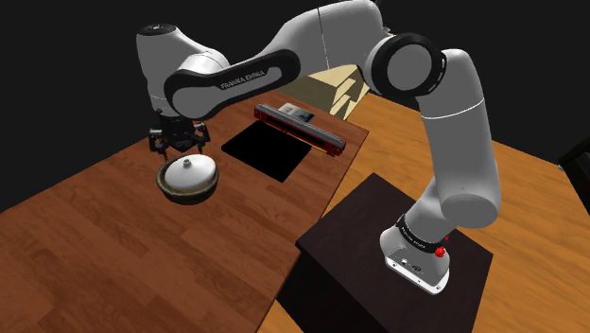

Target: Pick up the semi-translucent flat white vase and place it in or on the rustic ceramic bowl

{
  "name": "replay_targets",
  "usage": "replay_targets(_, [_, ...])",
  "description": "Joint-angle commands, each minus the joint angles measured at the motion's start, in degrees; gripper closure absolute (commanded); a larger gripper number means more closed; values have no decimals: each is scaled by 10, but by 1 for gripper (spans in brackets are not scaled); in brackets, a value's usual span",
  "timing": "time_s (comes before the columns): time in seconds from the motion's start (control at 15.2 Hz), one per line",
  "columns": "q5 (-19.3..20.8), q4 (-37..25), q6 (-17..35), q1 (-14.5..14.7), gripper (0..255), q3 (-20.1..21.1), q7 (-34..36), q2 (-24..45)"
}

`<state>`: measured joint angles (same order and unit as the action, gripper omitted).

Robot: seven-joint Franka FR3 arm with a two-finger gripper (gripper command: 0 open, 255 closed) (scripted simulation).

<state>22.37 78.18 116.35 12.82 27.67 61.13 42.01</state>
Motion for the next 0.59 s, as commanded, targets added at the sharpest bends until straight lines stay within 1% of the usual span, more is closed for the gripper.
replay_targets(0.0, [-7, -9, -24, -1, 0, 5, -3, -16])
replay_targets(0.07, [-10, -15, -35, -1, 0, 7, -5, -21])
replay_targets(0.53, [-10, -15, -35, -1, 0, 7, -5, -21])
